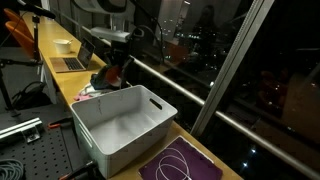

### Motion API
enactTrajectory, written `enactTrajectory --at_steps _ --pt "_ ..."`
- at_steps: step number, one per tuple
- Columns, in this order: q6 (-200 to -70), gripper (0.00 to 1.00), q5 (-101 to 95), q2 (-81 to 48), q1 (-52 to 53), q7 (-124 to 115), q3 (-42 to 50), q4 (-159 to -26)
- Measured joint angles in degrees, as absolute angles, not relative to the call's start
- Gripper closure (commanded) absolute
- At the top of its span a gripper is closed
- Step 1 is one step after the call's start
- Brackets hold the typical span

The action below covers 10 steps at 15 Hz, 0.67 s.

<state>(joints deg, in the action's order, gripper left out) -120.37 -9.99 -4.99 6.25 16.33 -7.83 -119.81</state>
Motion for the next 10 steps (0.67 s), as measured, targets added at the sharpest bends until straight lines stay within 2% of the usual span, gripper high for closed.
enactTrajectory --at_steps 4,10 --pt "-115.3 0.97 -11.23 -8.42 11.31 11.97 -10.95 -110.2" --pt "-113.55 0.97 -12.36 -21.21 15.83 9.99 -12.15 -97.6"
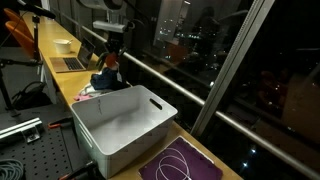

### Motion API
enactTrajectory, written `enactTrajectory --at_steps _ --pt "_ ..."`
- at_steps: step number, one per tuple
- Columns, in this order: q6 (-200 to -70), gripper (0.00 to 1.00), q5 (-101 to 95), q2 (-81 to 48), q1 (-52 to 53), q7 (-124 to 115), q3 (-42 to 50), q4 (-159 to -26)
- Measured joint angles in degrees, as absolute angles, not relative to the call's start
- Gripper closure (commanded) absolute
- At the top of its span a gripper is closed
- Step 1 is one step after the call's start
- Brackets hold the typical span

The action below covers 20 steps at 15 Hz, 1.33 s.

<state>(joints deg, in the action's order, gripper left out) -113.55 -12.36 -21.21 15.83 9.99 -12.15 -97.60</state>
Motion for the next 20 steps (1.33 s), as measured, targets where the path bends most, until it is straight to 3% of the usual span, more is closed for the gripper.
enactTrajectory --at_steps 5,20 --pt "-113.56 0.97 -8.34 -26.22 14.36 10.75 -12.1 -95.23" --pt "-120.73 0.97 6.85 -26.68 7.05 19.01 -12.12 -107.07"
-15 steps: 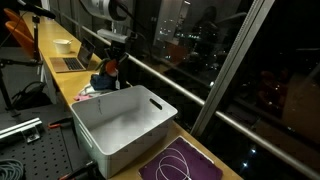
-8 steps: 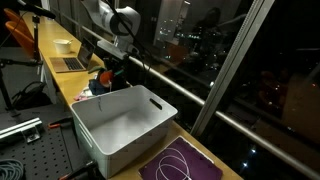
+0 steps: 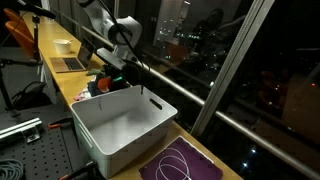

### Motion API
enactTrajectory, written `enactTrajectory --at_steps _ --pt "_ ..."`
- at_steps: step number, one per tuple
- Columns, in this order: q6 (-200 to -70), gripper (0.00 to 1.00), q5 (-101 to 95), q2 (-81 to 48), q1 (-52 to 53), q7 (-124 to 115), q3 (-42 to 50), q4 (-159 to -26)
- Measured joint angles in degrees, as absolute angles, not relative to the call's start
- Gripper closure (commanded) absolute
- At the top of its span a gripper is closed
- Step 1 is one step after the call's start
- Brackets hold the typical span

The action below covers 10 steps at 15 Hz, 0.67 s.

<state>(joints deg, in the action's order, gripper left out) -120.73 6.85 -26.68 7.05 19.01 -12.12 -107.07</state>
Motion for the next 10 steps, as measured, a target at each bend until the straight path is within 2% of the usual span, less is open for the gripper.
enactTrajectory --at_steps 1,2,3,5,10 --pt "-120.81 0.97 6.91 -26.71 6.85 19.26 -12.12 -107.07" --pt "-120.89 0.65 6.91 -26.79 6.56 19.61 -12.12 -107.07" --pt "-121.0 0.63 6.92 -26.95 6.18 20.05 -12.11 -107.07" --pt "-121.3 0.51 6.92 -27.43 5.41 20.92 -12.08 -107.09" --pt "-121.38 0.13 6.87 -27.07 3.81 22.88 -11.87 -107.48"
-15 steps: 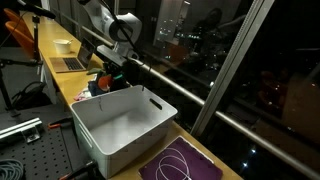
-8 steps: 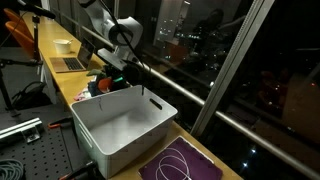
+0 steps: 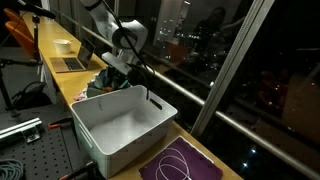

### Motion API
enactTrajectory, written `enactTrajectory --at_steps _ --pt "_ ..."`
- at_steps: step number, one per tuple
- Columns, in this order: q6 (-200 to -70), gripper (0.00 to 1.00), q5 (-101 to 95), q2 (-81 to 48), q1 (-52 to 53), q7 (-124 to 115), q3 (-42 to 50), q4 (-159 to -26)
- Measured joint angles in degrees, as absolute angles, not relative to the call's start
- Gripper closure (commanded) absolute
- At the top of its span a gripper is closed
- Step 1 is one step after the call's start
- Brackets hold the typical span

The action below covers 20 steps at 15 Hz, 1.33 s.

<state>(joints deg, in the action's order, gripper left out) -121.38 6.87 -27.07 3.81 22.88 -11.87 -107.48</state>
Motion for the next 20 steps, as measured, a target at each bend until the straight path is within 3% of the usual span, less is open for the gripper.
enactTrajectory --at_steps 2,3,12,20 --pt "-121.08 0.01 6.75 -25.7 3.12 23.57 -11.76 -107.91" --pt "-120.72 0.0 6.72 -24.66 2.79 23.95 -11.66 -108.16" --pt "-111.85 0.0 5.47 -9.36 -0.62 31.41 -8.16 -111.49" --pt "-111.69 0.0 5.46 -8.69 -0.76 31.75 -8.07 -112.6"
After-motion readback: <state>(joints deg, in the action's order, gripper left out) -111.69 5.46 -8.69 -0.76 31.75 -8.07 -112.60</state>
